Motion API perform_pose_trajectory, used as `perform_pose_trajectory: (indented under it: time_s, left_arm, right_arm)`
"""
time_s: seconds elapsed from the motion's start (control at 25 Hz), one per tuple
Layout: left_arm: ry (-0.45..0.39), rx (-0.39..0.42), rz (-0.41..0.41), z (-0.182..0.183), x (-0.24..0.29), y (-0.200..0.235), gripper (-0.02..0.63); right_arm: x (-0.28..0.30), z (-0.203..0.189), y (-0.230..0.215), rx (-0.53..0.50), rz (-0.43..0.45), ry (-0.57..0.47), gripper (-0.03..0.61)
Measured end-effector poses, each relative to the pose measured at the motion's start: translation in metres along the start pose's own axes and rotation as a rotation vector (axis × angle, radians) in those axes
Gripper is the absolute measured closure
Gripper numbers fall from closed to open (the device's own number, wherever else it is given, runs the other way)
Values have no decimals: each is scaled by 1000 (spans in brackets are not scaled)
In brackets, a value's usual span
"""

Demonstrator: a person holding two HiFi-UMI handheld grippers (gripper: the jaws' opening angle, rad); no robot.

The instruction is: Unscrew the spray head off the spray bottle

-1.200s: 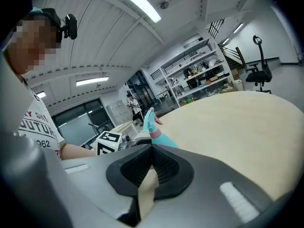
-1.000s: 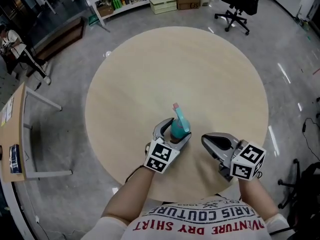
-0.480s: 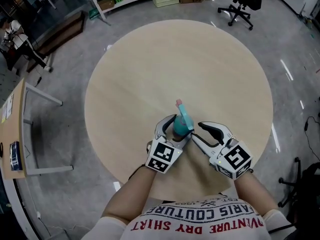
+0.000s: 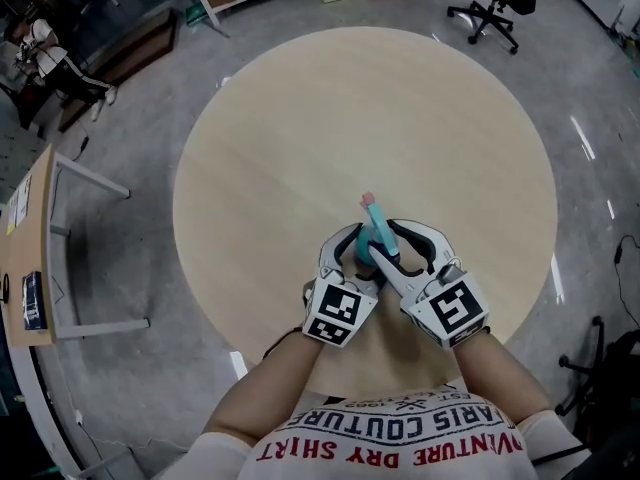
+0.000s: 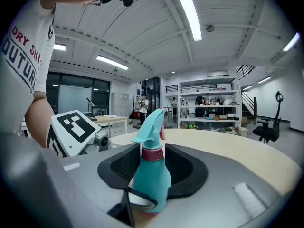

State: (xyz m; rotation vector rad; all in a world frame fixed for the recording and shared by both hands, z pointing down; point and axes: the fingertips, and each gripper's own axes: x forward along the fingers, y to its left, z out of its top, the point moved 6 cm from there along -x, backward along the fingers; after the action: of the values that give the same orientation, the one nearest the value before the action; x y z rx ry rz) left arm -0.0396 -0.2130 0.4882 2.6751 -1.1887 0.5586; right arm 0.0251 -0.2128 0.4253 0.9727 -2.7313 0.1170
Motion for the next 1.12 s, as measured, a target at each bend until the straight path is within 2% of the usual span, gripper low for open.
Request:
perform_pose_trajectory:
  time_s: [0.16,0.32,0.56,0.68,0.8,0.88,1.0,1.12]
  left_arm:
    - [-1,-28,5,-1,-3,2,279]
    - [12,-39,9,-1,0,2,279]
    - [32,4,-60,1,-3,3,281]
    - [39,58,-117,6,-7,3,282]
    - [32,98,-223,13,-11,1,285]
    - [27,89,-336,18,-14,-1,286]
    - [35,23,-545,24,-22,-4,287]
    - [45,-85,-761,32,-35,-13,287]
  right_arm:
    - [4,1,3,-21,-2,2,420]
    - [3,0,-2,9,38,-16,431]
    - [-1,3,-6,6,129,-11,442]
    - [-6,4,-11,51,185,-15,446]
    - [-15,6,-22,120,268,-32,448]
    - [-21,9,-25,136,335,-43,448]
    - [-28,18,-22,155,451,-65,448]
    - [-37,25,-18,253,599,-100,446]
